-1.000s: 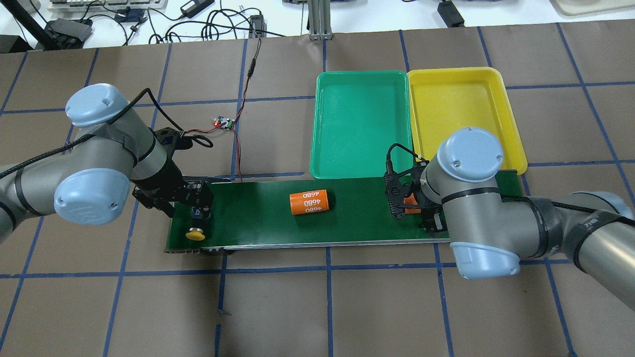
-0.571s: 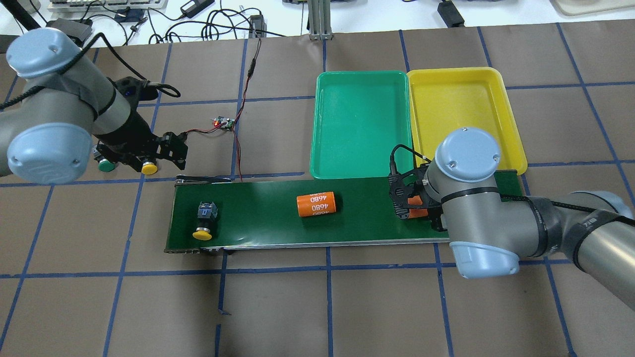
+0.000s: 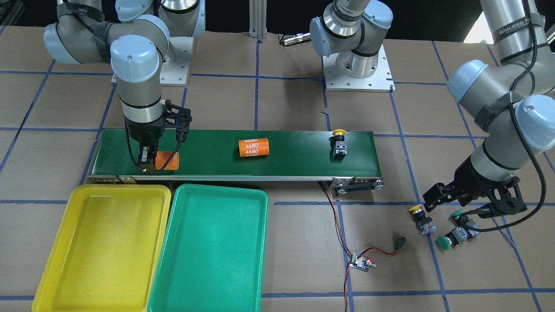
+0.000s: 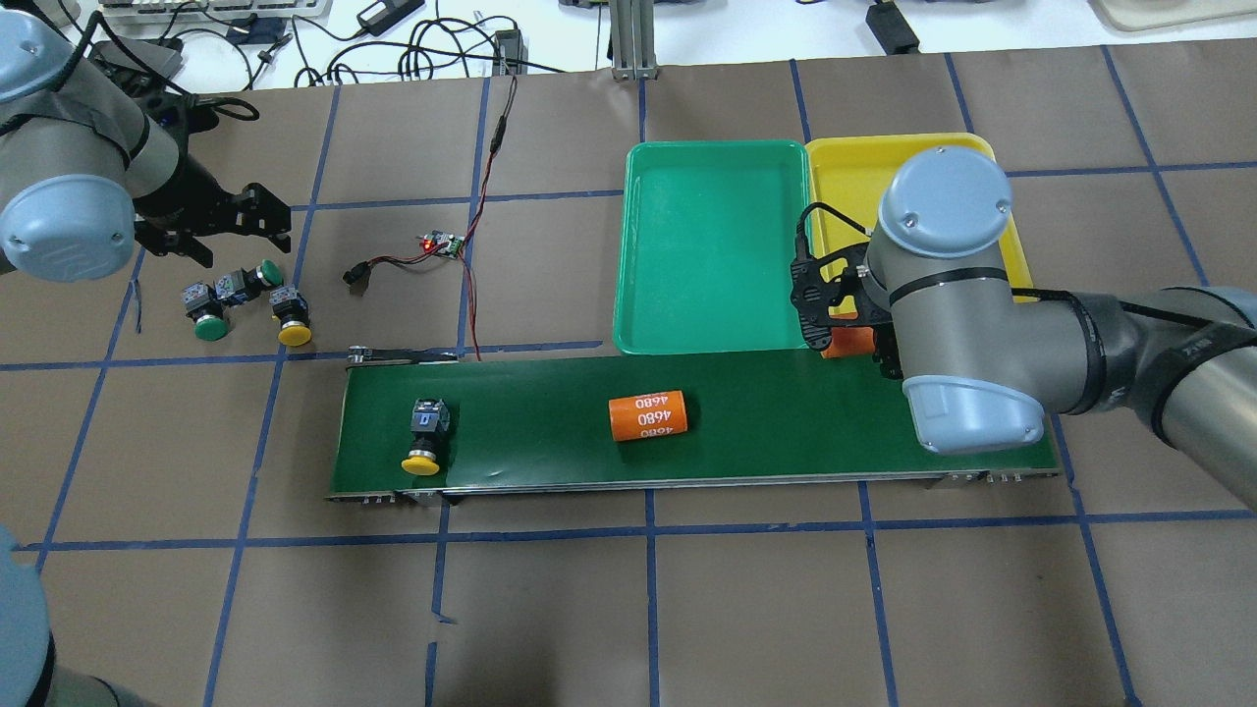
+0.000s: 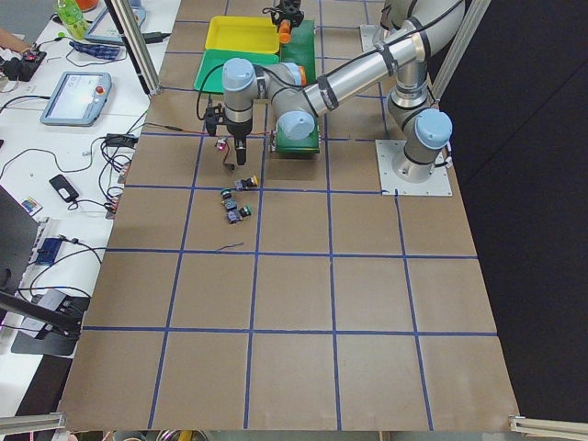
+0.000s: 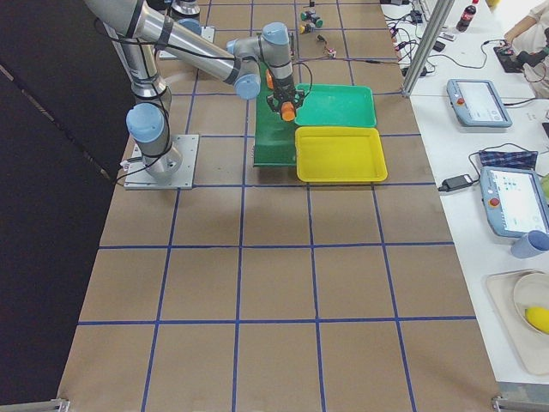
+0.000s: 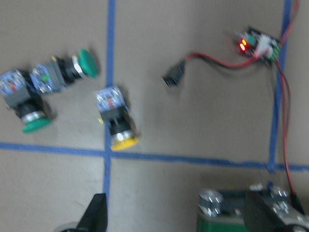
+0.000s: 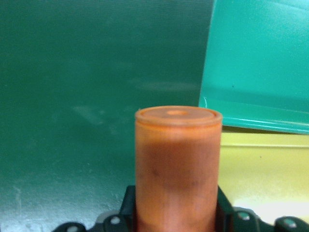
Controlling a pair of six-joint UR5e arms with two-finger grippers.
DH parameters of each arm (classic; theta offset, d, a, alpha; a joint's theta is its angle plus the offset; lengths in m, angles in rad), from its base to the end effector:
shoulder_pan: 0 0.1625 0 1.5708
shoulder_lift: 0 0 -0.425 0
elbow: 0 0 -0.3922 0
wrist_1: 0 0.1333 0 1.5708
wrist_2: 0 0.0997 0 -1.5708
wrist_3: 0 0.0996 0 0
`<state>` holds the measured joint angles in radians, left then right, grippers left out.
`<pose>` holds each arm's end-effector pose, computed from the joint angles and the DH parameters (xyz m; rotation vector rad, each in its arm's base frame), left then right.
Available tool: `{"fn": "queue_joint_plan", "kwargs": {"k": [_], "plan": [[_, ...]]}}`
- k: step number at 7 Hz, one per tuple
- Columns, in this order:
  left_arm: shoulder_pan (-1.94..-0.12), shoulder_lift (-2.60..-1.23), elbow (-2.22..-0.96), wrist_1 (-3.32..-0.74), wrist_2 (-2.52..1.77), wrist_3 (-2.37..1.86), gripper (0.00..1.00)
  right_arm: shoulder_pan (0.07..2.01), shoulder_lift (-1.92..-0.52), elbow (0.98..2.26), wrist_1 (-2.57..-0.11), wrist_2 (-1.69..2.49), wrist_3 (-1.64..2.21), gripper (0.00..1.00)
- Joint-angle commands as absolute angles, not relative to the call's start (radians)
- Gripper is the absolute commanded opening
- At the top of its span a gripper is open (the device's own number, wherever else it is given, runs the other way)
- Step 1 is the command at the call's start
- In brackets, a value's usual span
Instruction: Sort buttons by color to trays
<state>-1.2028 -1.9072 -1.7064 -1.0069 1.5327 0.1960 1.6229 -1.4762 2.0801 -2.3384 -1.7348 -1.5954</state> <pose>0.0872 -0.6073 0.2954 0.2658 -3.1155 0.1547 0.1417 -0.4706 0.2822 2.1220 -1.9919 0.0043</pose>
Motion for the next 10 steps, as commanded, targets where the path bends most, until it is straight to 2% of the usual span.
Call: {"fn": "queue_joint_plan", "kwargs": {"k": [1, 3, 4, 7, 8, 9, 10], "plan": [[-1.175, -2.024, -1.709, -0.887, 1.543, 0.177, 1.0, 1.611, -1.474, 2.069, -2.269, -1.74, -1.607, 0.0], [-1.175, -2.065, -1.724, -0.881, 1.54, 0.14, 0.98, 1.6, -1.556, 2.196, -2.253, -1.749, -1.609, 0.02], [-1.175, -2.066, -1.745, -0.877, 1.539, 0.146, 0.9, 1.56, -1.589, 2.221, -2.253, -1.75, -1.629, 0.04], [-1.175, -2.094, -1.75, -0.868, 1.534, 0.133, 0.89, 1.27, -1.591, 2.223, -2.255, -1.741, -1.869, 0.09], [-1.175, -2.101, -1.758, -0.87, 1.534, 0.124, 0.5, 1.17, -1.589, 2.221, -2.301, -1.733, -1.967, 0.1], [-1.175, -2.102, -1.756, -0.87, 1.532, 0.142, 0.0, 1.101, -1.588, 2.223, -2.33, -1.732, -2.035, 0.1], [-1.175, -2.099, -1.743, -0.87, 1.532, 0.149, 0.0, 1.054, -1.576, 2.223, -2.338, -1.706, -2.09, 0.14]]}}
